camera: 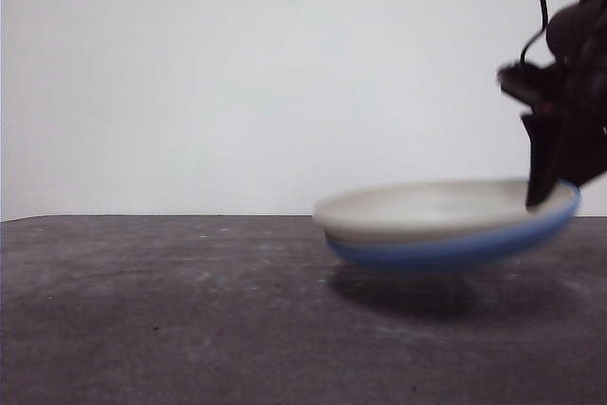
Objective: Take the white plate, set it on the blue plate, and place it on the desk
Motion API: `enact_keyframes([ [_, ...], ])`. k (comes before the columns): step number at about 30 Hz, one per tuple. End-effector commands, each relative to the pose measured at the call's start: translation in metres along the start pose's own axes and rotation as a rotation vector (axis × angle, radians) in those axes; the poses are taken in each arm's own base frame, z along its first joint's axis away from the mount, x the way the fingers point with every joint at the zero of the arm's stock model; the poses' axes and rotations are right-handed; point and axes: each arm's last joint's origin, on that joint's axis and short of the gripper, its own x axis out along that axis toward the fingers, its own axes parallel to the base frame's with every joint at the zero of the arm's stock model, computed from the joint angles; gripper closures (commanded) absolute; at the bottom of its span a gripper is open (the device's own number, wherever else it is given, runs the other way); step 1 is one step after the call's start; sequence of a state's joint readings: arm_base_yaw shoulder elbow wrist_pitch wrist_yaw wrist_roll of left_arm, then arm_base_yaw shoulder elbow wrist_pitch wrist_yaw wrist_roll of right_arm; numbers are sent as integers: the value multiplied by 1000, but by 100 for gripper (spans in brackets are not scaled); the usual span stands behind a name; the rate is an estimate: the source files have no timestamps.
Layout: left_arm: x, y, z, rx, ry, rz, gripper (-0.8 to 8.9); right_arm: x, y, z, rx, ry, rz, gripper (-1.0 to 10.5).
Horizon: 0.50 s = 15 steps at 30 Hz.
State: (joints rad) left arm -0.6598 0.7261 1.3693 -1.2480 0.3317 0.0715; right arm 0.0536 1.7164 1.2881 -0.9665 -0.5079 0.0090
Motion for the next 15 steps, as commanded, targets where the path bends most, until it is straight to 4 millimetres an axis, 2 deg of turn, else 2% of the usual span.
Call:
enact_keyframes([
  [1, -1, -1, 3, 28, -15, -4, 187, -3, 15, 6, -1, 3, 22, 943],
  [10, -1, -1, 3, 28, -15, -4, 187, 19, 61, 8, -52, -1, 59, 943],
  [15, -1, -1, 3, 28, -15, -4, 187, 33, 80, 9, -64, -4, 82, 943],
])
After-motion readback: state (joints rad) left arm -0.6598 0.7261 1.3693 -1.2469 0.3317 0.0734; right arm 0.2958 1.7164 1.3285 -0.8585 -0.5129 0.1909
